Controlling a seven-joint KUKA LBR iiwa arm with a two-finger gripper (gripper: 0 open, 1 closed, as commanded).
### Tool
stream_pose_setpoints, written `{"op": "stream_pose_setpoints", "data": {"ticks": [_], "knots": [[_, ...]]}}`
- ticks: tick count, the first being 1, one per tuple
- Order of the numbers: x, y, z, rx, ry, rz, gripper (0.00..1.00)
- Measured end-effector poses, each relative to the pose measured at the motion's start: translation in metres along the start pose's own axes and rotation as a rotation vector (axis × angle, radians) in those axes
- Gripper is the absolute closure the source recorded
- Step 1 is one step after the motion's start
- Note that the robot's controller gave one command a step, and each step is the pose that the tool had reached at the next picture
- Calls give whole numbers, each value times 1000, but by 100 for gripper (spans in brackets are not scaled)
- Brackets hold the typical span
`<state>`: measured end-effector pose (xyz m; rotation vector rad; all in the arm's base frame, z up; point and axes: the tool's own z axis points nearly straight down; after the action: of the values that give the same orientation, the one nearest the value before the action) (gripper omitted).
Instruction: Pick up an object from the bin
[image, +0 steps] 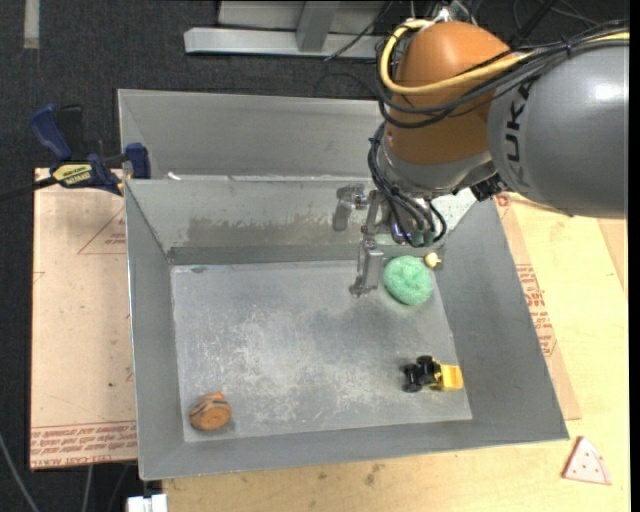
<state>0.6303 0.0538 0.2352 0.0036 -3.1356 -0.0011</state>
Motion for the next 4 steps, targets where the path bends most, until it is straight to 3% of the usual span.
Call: {"op": "stream_pose_setpoints", "data": {"ticks": [1, 2, 3, 4], "knots": [[-1, 0, -5, 0, -8, 1, 0], [0, -24, 28, -2, -16, -56, 0], [7, -54, 66, 0, -7, -21, 0], [24, -94, 71, -1, -6, -92, 0]]}}
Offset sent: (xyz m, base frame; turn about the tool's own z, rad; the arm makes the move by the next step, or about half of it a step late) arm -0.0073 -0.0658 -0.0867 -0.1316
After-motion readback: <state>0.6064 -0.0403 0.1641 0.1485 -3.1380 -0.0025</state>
